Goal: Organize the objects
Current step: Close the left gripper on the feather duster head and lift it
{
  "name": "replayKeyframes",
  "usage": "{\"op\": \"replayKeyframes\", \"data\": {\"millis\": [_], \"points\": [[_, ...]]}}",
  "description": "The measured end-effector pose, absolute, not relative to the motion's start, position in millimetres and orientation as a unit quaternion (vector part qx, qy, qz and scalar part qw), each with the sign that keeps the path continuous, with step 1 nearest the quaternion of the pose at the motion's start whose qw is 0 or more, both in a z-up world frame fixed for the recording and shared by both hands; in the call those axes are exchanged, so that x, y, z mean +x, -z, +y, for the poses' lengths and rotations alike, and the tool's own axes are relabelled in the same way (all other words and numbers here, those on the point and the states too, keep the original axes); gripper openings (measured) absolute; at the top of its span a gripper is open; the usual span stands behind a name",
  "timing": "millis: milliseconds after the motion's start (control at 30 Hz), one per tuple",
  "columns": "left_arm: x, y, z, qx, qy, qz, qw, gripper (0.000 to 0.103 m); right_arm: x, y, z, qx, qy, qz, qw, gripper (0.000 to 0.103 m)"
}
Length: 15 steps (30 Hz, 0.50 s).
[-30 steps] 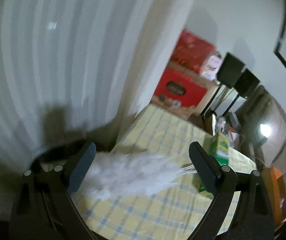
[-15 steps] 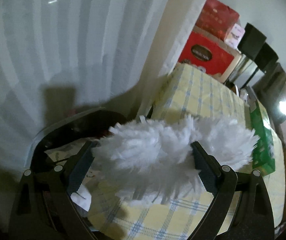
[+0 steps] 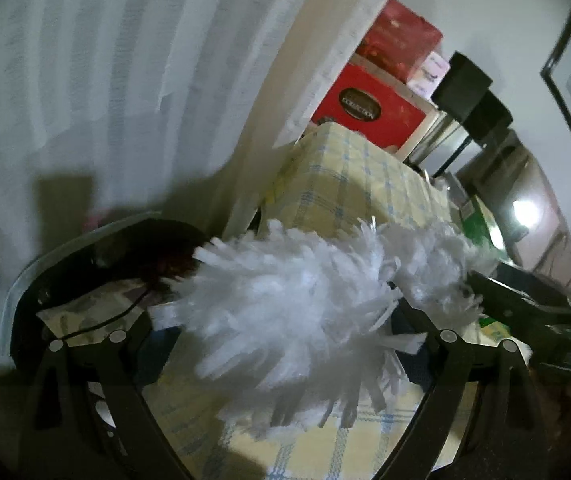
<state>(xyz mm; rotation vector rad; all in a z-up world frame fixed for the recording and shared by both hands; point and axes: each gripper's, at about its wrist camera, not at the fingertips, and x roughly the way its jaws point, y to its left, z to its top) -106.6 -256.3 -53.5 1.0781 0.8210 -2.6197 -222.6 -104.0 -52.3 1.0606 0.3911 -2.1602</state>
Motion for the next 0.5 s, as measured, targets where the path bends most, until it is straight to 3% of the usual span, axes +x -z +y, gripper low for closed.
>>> {"op": "replayKeyframes", "data": {"millis": [100,167,233,400,500], "points": [[-106.9,54.9,-259.4,0.358,0.883,0.291,0.087,0.084,-224.3,60.6,-114.8,0.414,0.823,0.156,0.357,0.081],[-106.4,56.9,-263.9,0.356,0.879,0.309,0.071,0.067,-224.8,63.9,-117.2,0.418,0.818,0.153,0.364,0.071],[-105.5,58.5,-269.2,0.353,0.871,0.337,0.048,0.057,-225.7,66.8,-118.6,0.423,0.813,0.143,0.374,0.061],[-103.4,51.2,-269.0,0.350,0.875,0.328,0.061,0.043,-222.8,67.6,-119.3,0.415,0.820,0.144,0.366,0.054],[-100.0,45.3,-270.2,0.344,0.877,0.328,0.067,0.031,-222.7,62.8,-112.2,0.411,0.827,0.127,0.362,0.042]]}}
